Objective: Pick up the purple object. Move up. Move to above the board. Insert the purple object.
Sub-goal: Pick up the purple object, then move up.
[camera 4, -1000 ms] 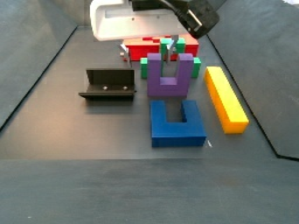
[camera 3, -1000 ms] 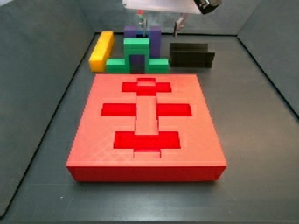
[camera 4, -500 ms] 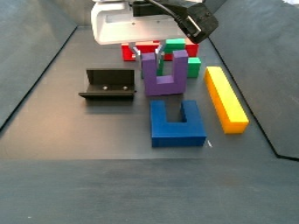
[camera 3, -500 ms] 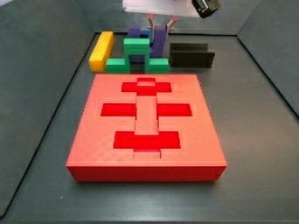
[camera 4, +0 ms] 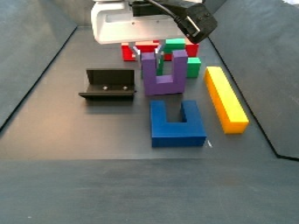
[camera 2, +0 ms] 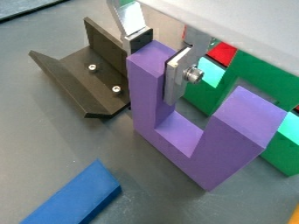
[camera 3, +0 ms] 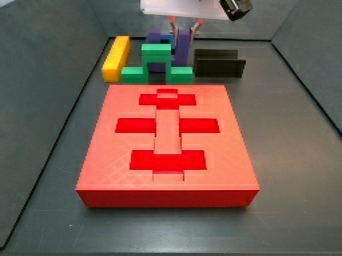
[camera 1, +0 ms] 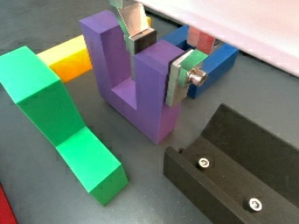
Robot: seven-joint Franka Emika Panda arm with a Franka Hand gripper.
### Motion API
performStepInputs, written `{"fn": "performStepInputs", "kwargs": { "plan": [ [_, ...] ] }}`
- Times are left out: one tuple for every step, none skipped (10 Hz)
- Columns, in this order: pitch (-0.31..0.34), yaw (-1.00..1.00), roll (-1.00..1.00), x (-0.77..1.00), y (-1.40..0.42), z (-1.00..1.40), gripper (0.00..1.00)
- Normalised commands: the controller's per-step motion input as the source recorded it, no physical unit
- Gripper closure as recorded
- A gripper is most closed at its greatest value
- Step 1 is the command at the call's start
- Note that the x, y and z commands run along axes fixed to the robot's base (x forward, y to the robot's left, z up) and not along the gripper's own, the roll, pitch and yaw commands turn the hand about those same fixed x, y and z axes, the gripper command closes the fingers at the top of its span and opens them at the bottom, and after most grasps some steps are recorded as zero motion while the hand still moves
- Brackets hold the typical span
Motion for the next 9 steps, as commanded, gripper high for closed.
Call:
{"fn": "performStepInputs", "kwargs": {
  "plan": [
    [0.000, 0.00, 0.00, 0.00, 0.00, 0.00, 1.00],
    [0.000, 0.00, 0.00, 0.00, 0.00, 0.00, 1.00],
    [0.000, 0.00, 0.00, 0.00, 0.00, 0.00, 1.00],
    [0.000, 0.00, 0.00, 0.00, 0.00, 0.00, 1.00],
    [0.000, 0.00, 0.00, 0.00, 0.00, 0.00, 1.00],
    [0.000, 0.00, 0.00, 0.00, 0.00, 0.00, 1.00],
    [0.000, 0.00, 0.00, 0.00, 0.00, 0.00, 1.00],
    [0.000, 0.00, 0.00, 0.00, 0.00, 0.00, 1.00],
    [0.000, 0.00, 0.00, 0.00, 0.00, 0.83, 1.00]
  ]
}}
